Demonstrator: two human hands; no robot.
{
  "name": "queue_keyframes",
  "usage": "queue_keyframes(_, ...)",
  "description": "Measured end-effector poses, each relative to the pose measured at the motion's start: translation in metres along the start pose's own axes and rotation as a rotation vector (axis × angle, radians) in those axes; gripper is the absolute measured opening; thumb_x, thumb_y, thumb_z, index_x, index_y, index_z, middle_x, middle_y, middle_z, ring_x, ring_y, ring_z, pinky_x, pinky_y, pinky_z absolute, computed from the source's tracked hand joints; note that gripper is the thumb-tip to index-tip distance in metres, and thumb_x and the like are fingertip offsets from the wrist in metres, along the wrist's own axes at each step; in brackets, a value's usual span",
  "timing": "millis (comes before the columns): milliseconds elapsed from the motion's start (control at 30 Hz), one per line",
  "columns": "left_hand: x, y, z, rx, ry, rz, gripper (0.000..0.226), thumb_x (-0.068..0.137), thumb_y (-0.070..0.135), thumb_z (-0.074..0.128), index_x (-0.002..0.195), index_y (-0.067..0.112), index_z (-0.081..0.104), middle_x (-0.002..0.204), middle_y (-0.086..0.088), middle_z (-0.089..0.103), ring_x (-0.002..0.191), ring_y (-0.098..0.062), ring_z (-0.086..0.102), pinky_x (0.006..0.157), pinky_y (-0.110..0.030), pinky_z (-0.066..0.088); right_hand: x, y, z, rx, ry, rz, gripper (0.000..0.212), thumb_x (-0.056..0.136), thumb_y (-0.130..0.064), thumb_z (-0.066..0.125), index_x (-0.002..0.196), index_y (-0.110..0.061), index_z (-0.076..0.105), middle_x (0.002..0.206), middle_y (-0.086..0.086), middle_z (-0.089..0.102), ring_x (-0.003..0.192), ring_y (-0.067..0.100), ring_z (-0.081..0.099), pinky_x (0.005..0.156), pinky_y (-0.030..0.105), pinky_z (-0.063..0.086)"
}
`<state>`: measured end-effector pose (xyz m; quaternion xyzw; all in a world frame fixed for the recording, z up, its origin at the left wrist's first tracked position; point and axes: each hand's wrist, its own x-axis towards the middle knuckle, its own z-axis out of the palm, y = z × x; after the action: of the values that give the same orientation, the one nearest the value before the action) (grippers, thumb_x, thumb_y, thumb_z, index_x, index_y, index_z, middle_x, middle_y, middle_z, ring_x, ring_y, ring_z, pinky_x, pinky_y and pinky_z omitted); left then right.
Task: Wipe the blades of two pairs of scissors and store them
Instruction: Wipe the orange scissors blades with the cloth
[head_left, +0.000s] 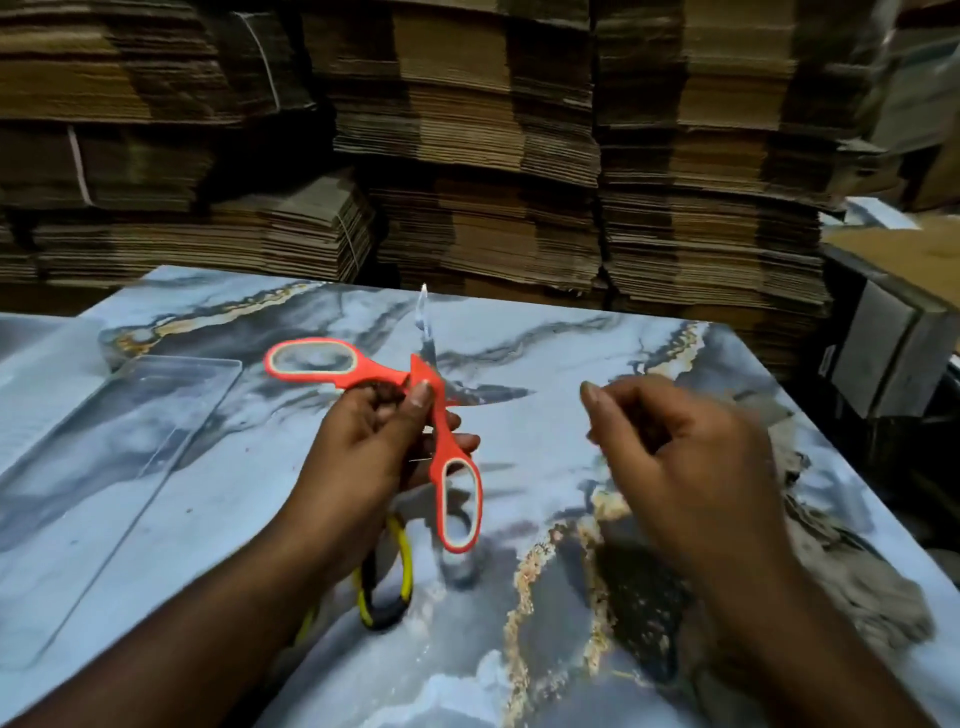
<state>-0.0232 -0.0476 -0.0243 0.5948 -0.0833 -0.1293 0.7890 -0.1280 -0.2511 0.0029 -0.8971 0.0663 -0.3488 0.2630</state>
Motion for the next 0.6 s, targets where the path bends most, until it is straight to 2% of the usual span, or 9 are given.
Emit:
queue_keyframes(100,0.004,0.007,0.006,-0.002,0.009,-0.025,0.023,0.107,0.03,0.054,0.11,0.008,0.061,0.085,-0.007,0.074,0.073,-0.029,0.079,0.057,-0.038,0.063,0.02,0.038,-0.029,-0.313,0.022,0.142,0.008,0.098,-0.033,0.072,0.096,-0.03,0.079,0.085,-0.011,0.074,0.079,0.006,0.068,0.062,0.026,0.045)
queue_keyframes(167,0.007,0.01,0.012,0.002,-0.009,-0.023,0.022,0.108,0.03,0.052,0.108,0.01,0.061,0.081,-0.007,0.07,0.064,-0.026,0.076,0.053,-0.037,0.062,0.023,0.062,-0.04,-0.314,-0.03,0.217,0.015,0.094,-0.015,0.073,0.097,-0.03,0.075,0.085,-0.012,0.067,0.084,-0.009,0.059,0.068,0.014,0.042)
queue_keyframes(200,0.009,0.01,0.015,-0.002,-0.021,-0.011,0.022,0.109,0.029,0.051,0.107,0.01,0.061,0.079,-0.007,0.068,0.06,-0.025,0.074,0.053,-0.036,0.062,0.023,0.072,-0.043,-0.327,-0.043,0.264,0.019,0.092,-0.011,0.072,0.095,-0.03,0.073,0.087,-0.011,0.066,0.086,-0.008,0.056,0.071,0.014,0.041)
queue_keyframes(233,0.011,0.011,0.018,-0.004,-0.027,0.0,0.022,0.109,0.028,0.051,0.107,0.009,0.062,0.078,-0.006,0.067,0.057,-0.024,0.073,0.054,-0.035,0.062,0.023,0.082,-0.042,-0.38,-0.053,0.317,0.018,0.091,-0.011,0.072,0.093,-0.029,0.073,0.091,-0.003,0.068,0.092,0.003,0.061,0.073,0.024,0.043)
queue_keyframes(300,0.013,0.008,0.02,0.007,-0.022,0.002,0.023,0.109,0.029,0.052,0.108,0.008,0.063,0.078,-0.006,0.067,0.057,-0.024,0.073,0.055,-0.035,0.062,0.023,0.096,-0.038,-0.473,-0.102,0.404,0.003,0.089,-0.019,0.073,0.089,-0.022,0.072,0.089,0.007,0.068,0.094,0.032,0.066,0.07,0.033,0.04)
queue_keyframes(333,0.013,0.006,0.021,0.011,-0.018,-0.002,0.024,0.108,0.03,0.053,0.108,0.008,0.063,0.078,-0.006,0.068,0.059,-0.024,0.074,0.054,-0.037,0.062,0.023,0.102,-0.033,-0.5,-0.135,0.442,0.011,0.088,-0.027,0.075,0.087,-0.019,0.069,0.082,0.006,0.064,0.09,0.035,0.067,0.068,0.034,0.038)
queue_keyframes(400,0.011,0.003,0.02,0.019,-0.02,-0.012,0.025,0.107,0.032,0.054,0.107,0.008,0.064,0.079,-0.008,0.07,0.061,-0.025,0.075,0.052,-0.042,0.062,0.021,0.111,-0.024,-0.5,-0.178,0.459,0.026,0.088,-0.041,0.076,0.086,-0.018,0.064,0.077,0.005,0.063,0.089,0.036,0.069,0.065,0.035,0.037)
queue_keyframes(500,0.008,0.0,0.016,0.039,-0.007,-0.026,0.029,0.107,0.033,0.054,0.111,0.006,0.064,0.077,-0.006,0.071,0.061,-0.025,0.075,0.053,-0.045,0.062,0.022,0.114,-0.013,-0.372,-0.123,0.443,0.036,0.096,-0.056,0.066,0.095,-0.021,0.071,0.09,0.008,0.077,0.095,0.035,0.07,0.069,0.036,0.044)
queue_keyframes(600,0.007,0.002,0.012,0.042,0.009,-0.018,0.029,0.106,0.033,0.055,0.112,0.006,0.065,0.08,-0.005,0.072,0.061,-0.025,0.074,0.055,-0.047,0.062,0.026,0.112,-0.004,-0.332,-0.099,0.492,0.048,0.091,-0.066,0.068,0.098,-0.018,0.068,0.095,0.01,0.076,0.096,0.037,0.069,0.072,0.038,0.047)
